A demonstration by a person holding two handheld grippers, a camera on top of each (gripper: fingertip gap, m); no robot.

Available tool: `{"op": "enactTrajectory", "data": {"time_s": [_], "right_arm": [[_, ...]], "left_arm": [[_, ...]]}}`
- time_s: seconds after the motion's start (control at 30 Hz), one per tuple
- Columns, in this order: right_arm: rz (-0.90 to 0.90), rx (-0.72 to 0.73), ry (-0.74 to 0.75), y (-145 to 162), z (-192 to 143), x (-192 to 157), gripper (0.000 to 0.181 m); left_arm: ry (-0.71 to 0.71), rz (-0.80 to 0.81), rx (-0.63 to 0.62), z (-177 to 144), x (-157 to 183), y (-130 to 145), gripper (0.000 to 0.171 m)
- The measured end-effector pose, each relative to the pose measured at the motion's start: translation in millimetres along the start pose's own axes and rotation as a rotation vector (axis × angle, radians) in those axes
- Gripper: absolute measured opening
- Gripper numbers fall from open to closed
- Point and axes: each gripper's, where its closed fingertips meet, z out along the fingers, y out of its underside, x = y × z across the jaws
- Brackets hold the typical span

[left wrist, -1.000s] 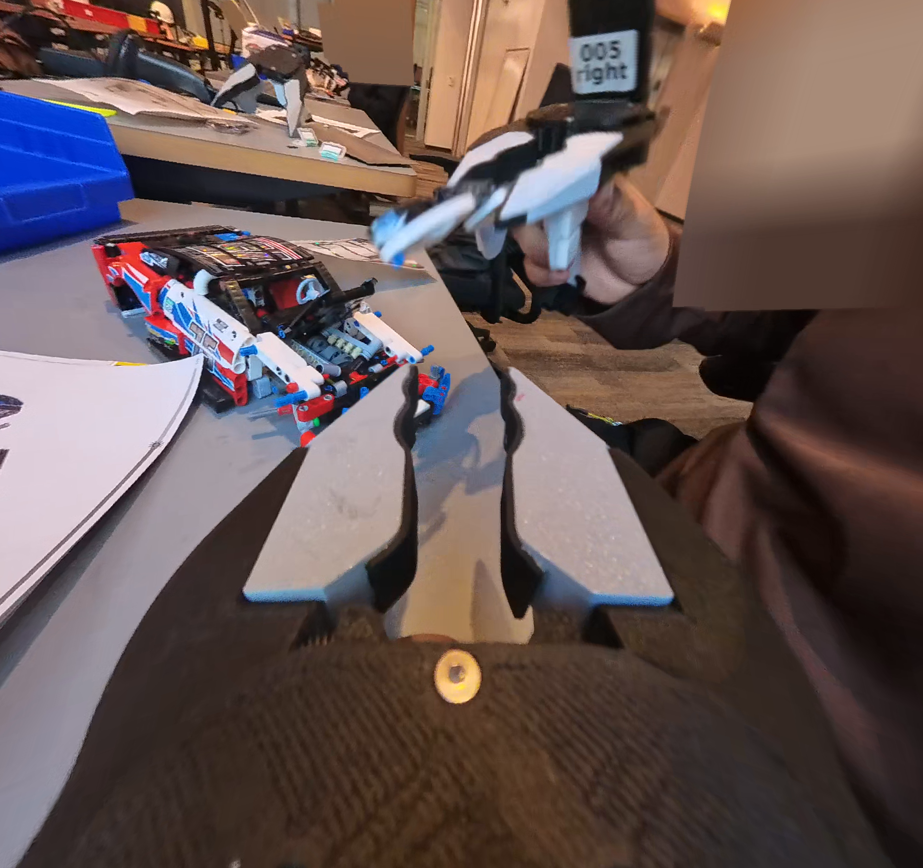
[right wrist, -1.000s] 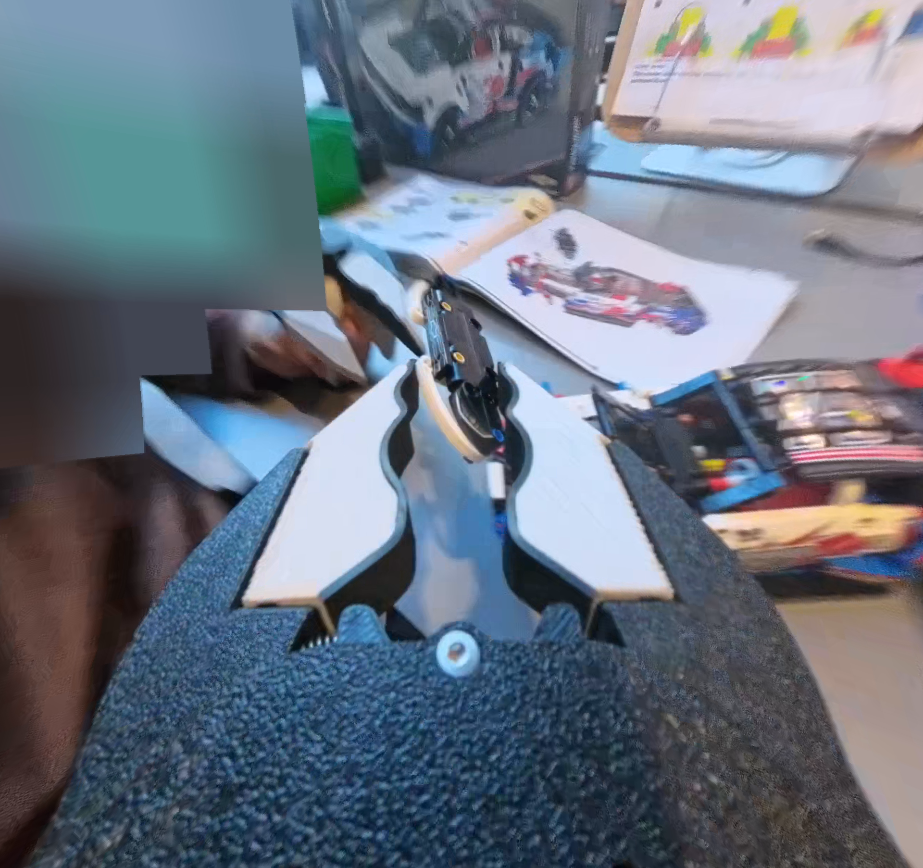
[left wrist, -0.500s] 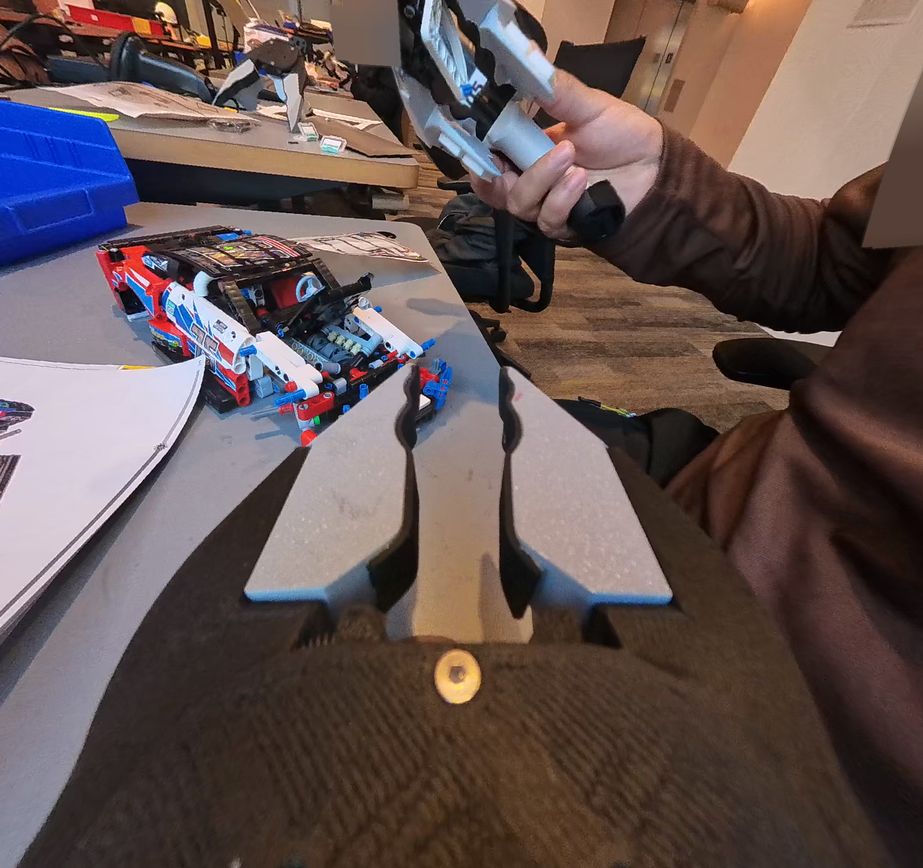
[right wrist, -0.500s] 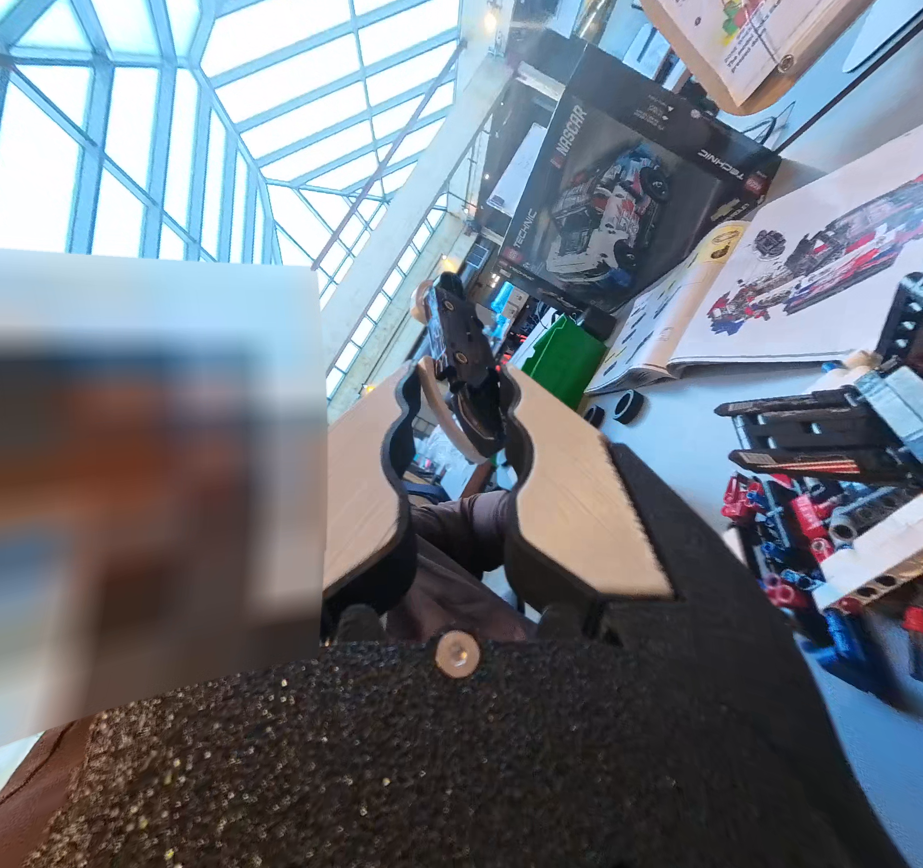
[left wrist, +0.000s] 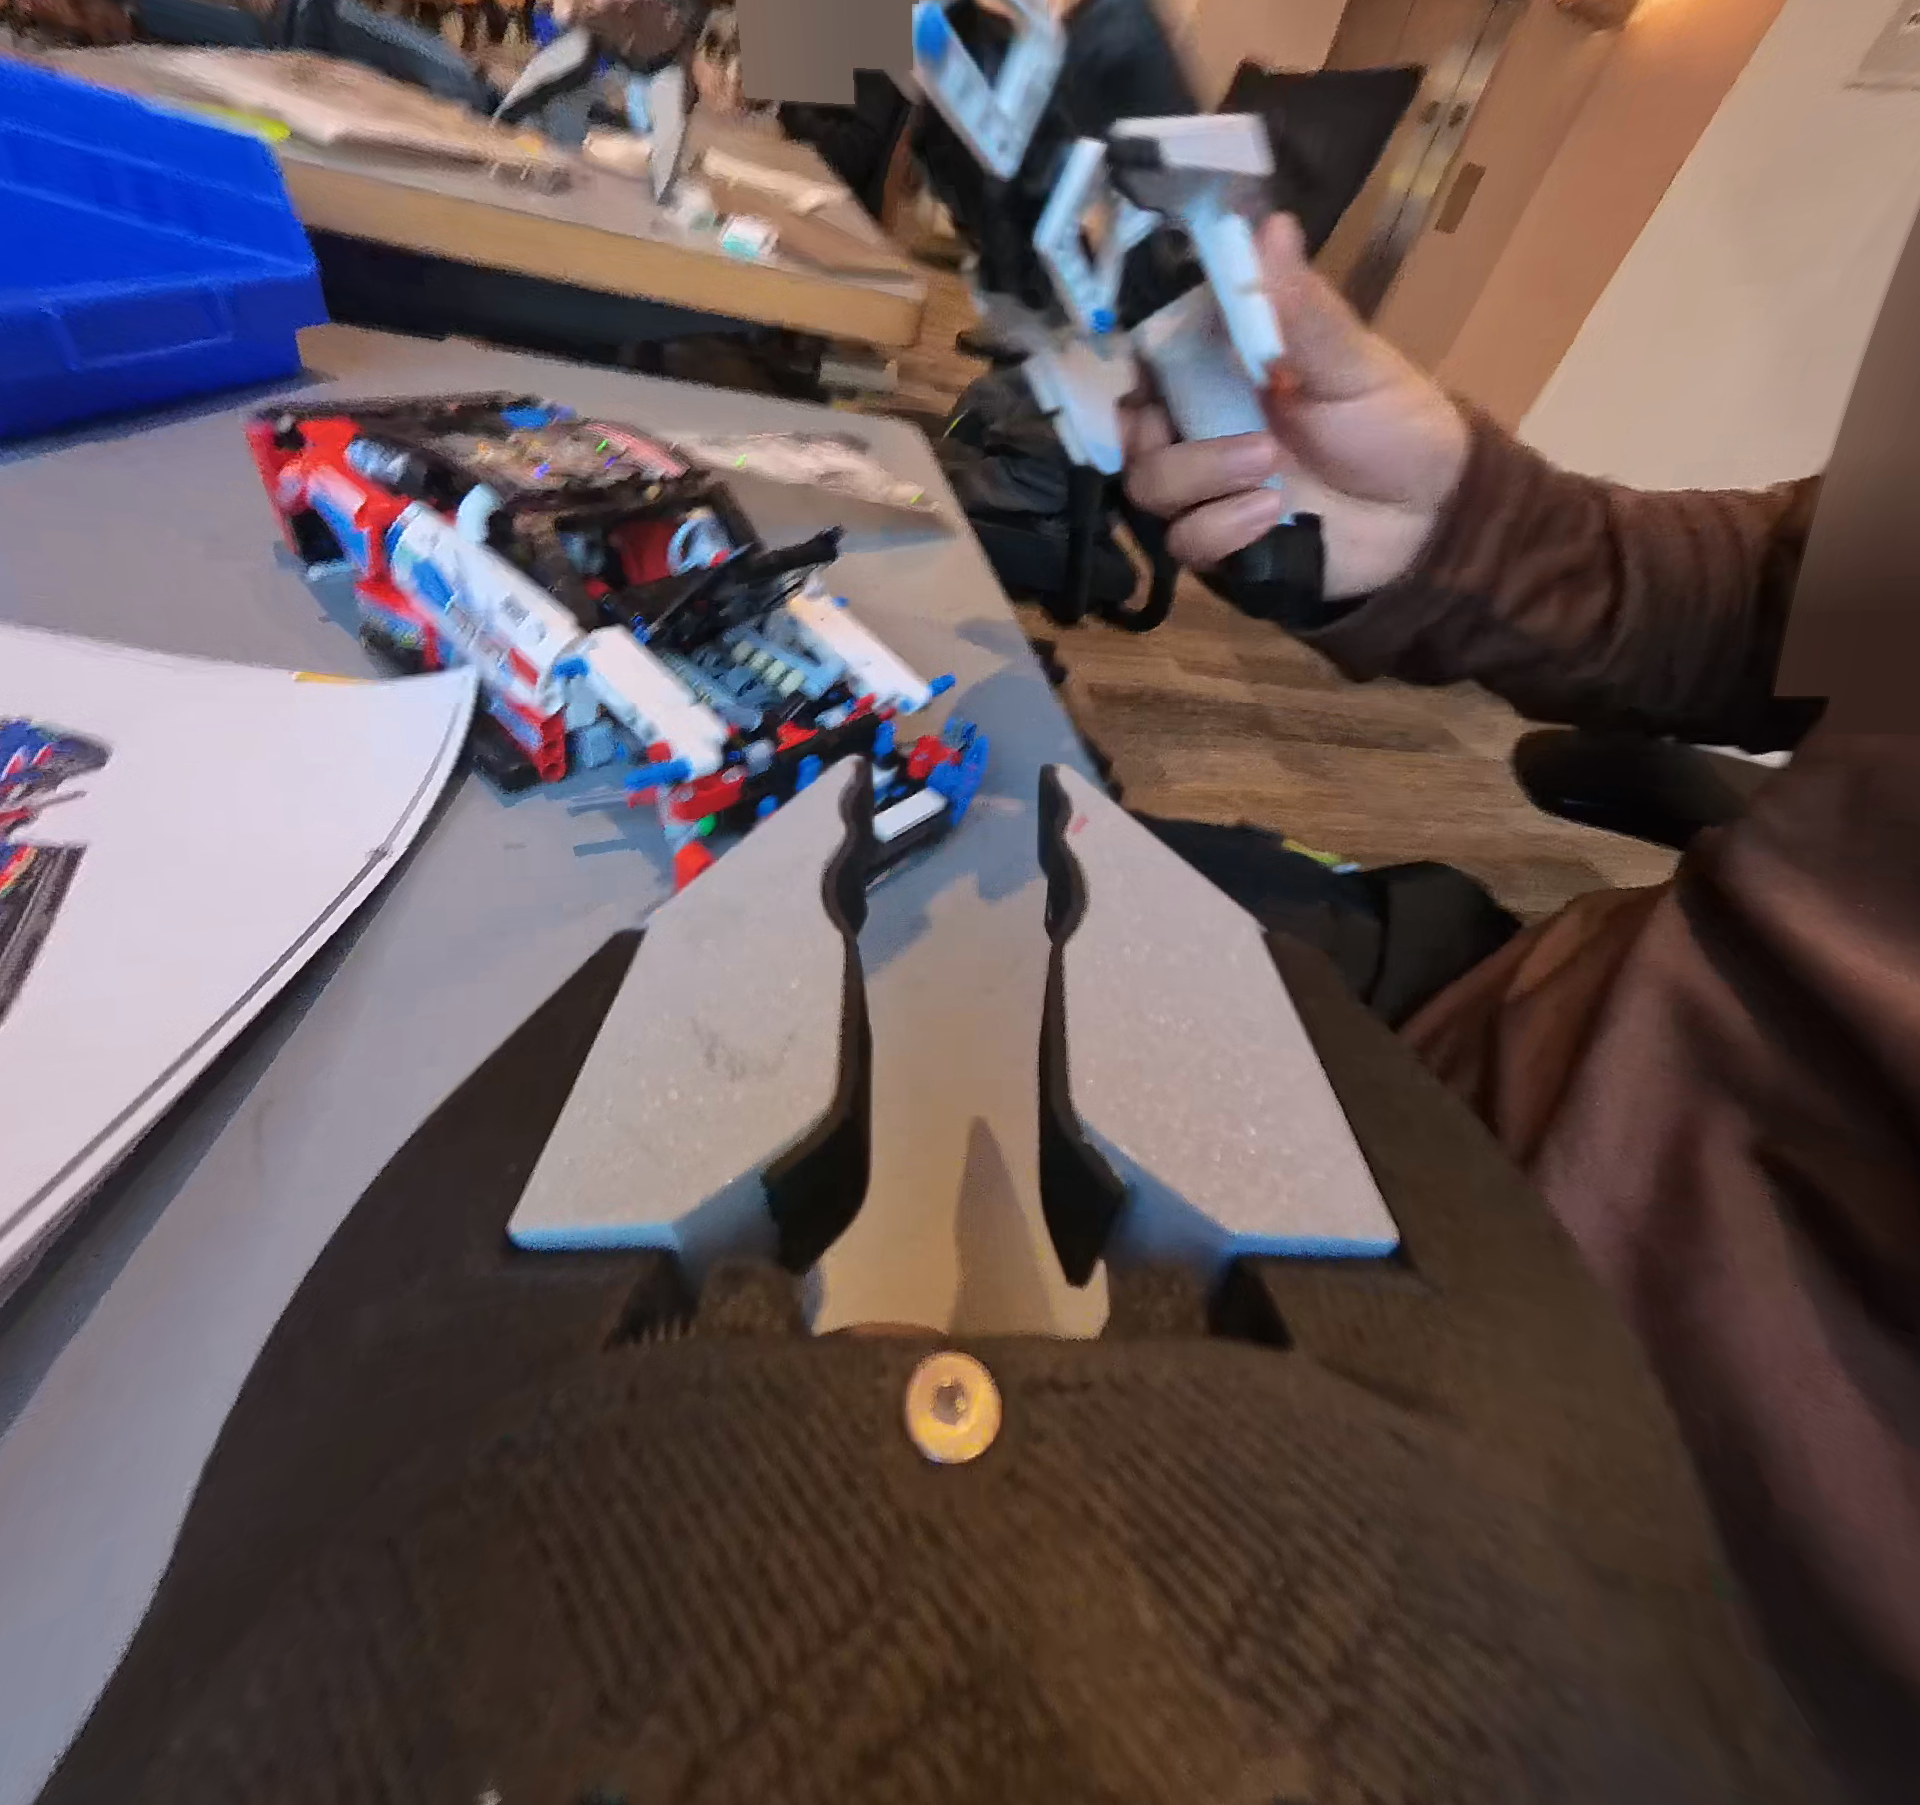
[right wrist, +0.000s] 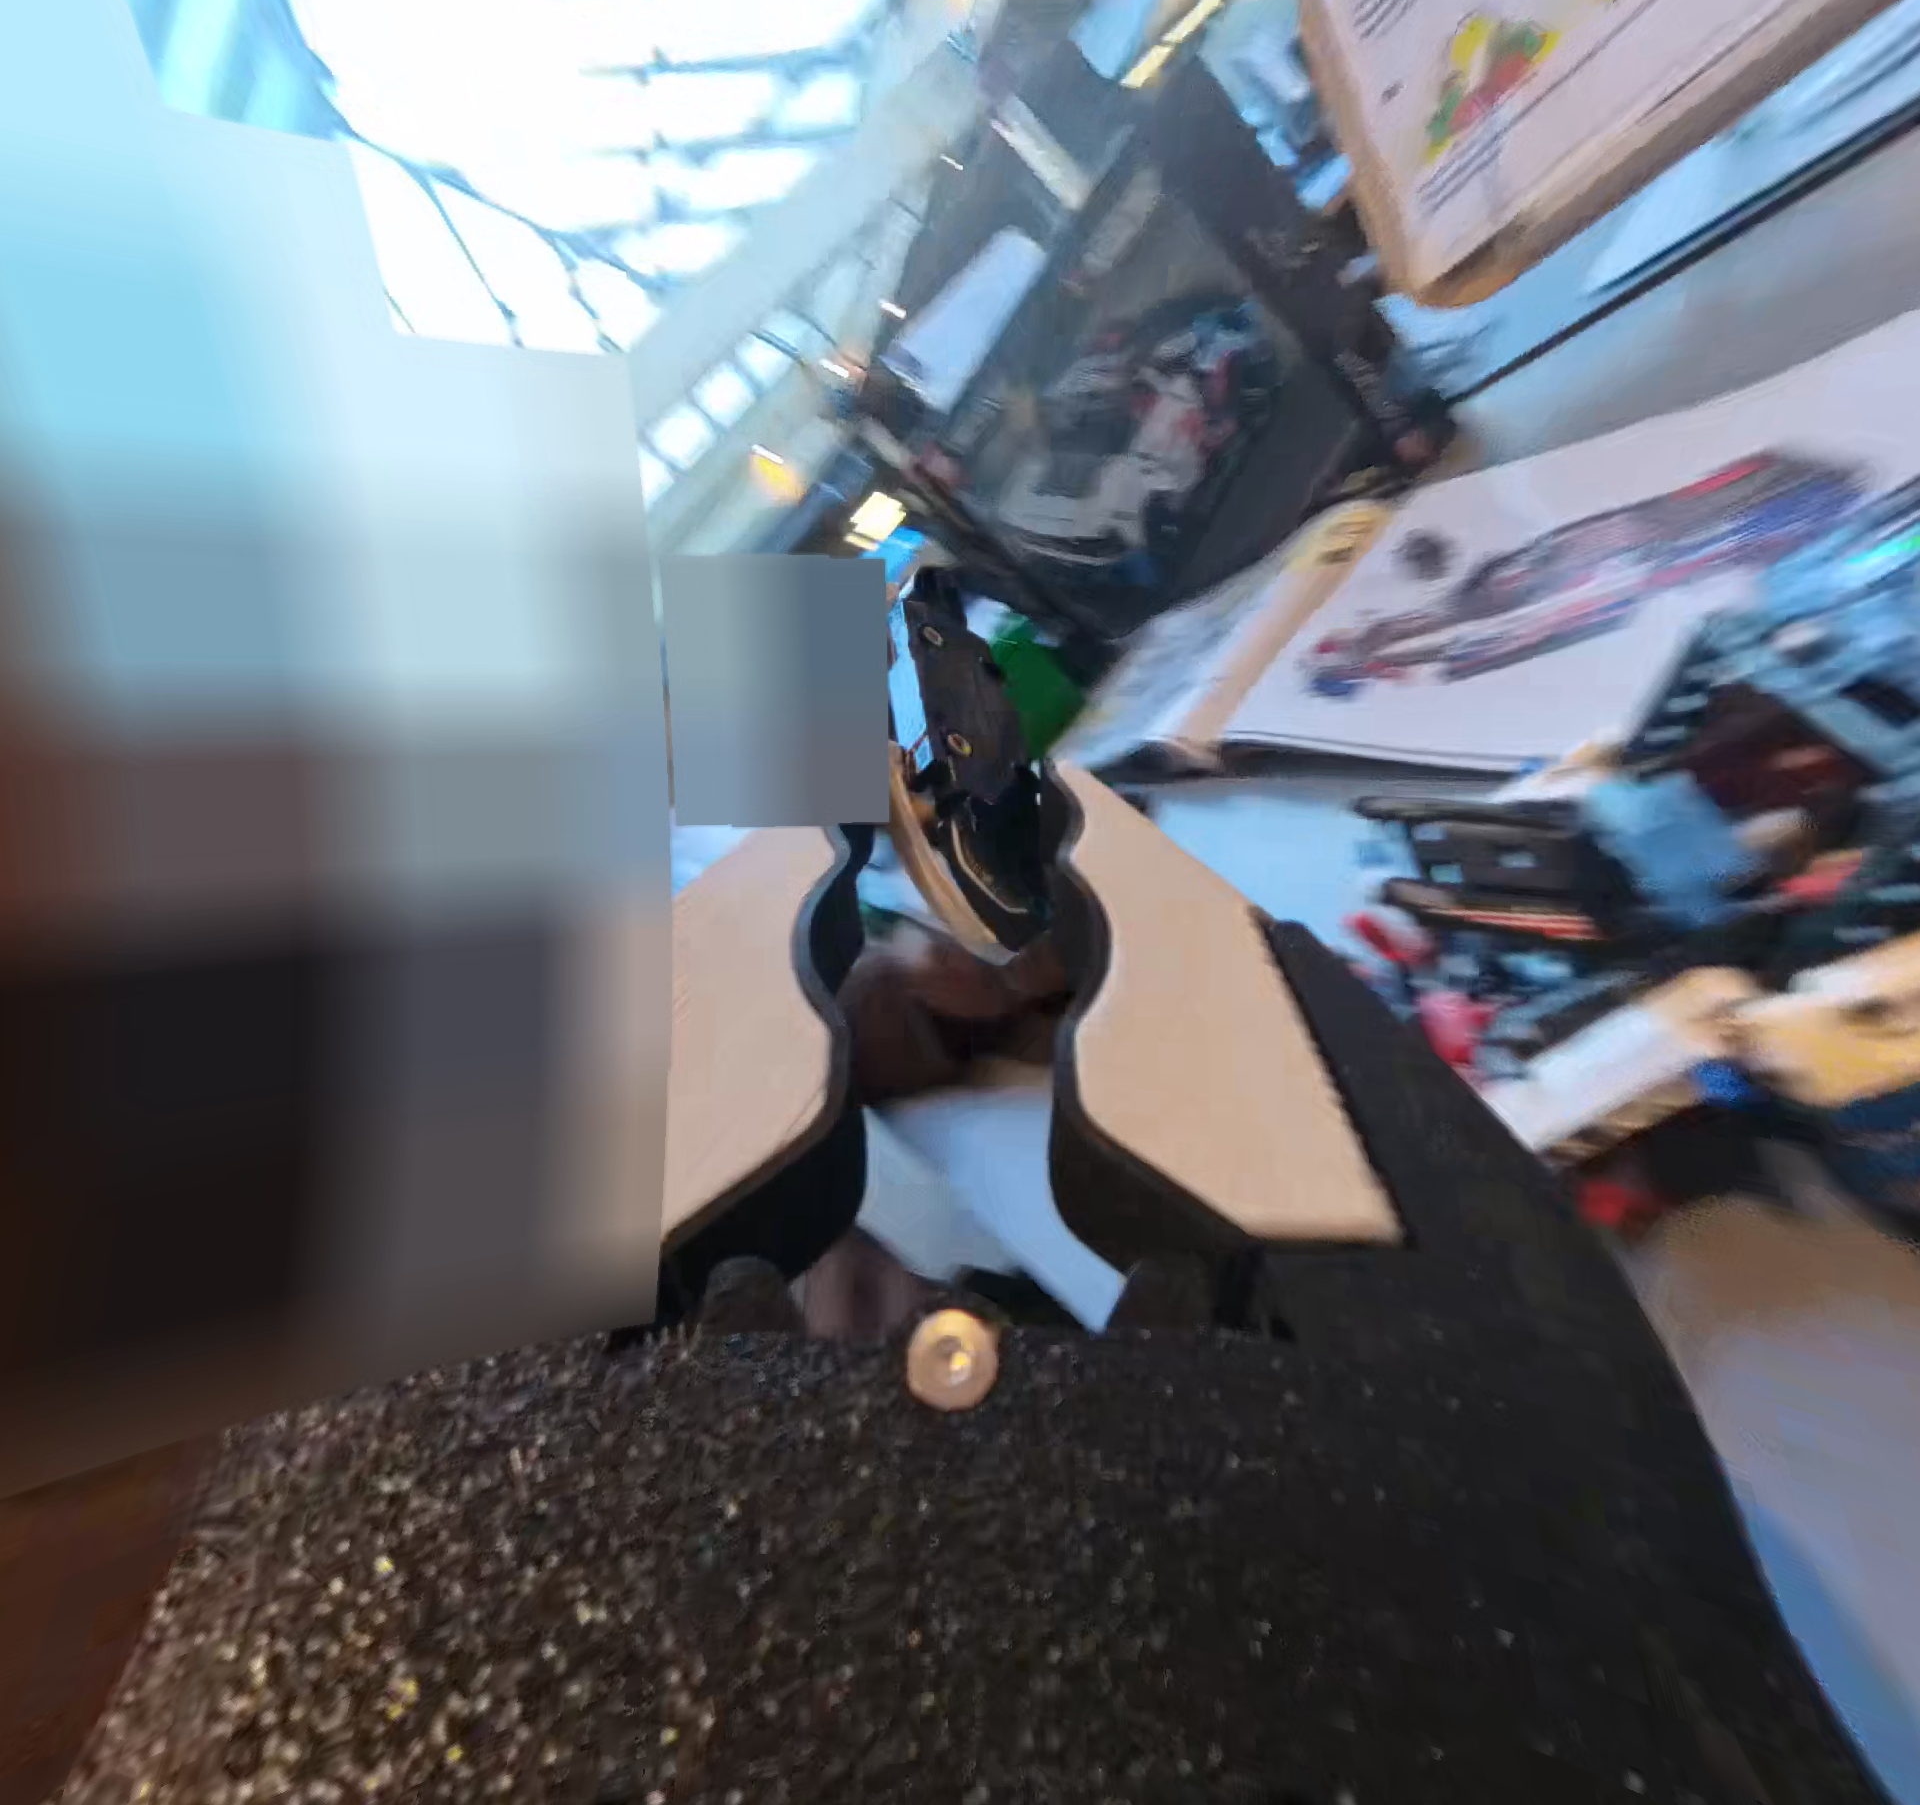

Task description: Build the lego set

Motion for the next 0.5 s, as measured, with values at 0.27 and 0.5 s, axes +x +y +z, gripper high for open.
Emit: {"op": "enactTrajectory", "data": {"time_s": [0.27, 0.5], "right_arm": [[-0.838, -0.268, 0.369, 53, 6, 41, 0.031], [-1.13, -0.372, 0.476, 75, 9, 66, 0.031]], "left_arm": [[0.045, -0.188, -0.165, 11, -22, 19, 0.037], [0.078, -0.122, -0.245, 31, -25, 25, 0.034]]}}
